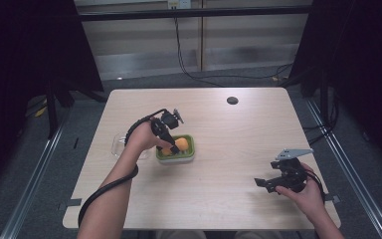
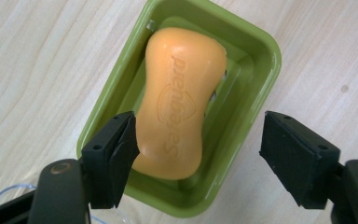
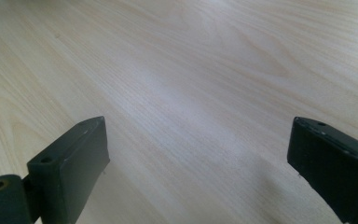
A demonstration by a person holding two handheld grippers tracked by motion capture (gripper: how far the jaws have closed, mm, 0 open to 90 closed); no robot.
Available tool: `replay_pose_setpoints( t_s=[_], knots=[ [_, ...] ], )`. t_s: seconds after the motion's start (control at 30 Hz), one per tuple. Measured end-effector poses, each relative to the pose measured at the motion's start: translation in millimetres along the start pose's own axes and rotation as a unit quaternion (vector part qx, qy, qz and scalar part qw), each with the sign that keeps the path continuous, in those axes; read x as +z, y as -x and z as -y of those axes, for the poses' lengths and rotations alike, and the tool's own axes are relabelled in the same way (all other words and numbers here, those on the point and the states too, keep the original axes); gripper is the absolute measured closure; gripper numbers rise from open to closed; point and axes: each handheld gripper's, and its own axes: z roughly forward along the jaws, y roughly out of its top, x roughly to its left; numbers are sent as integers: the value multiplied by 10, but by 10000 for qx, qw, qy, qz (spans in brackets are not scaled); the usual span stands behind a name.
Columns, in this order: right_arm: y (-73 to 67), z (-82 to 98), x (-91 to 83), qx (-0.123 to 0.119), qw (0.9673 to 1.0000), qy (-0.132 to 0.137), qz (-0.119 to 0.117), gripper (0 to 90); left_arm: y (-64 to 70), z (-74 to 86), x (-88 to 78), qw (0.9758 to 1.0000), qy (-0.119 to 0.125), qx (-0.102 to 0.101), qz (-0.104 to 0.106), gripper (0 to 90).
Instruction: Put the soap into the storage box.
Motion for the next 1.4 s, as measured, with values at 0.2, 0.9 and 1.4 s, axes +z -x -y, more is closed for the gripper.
replay_pose_setpoints(
  t_s=[0.2, 0.9, 1.4],
  knots=[
    [-8, -6, 0, -16, 10000, 8, 9, 48, 62, 52, -12, 10000, 20, -26, 25, 237],
    [-43, -15, 13, -40, 10000, -5, -35, 48, 213, 379, 11, 9994, 234, -249, 98, 149],
    [-68, -25, 31, -67, 10000, -14, -11, 48, 213, 675, 85, 9983, 336, -477, -47, 111]
  ],
)
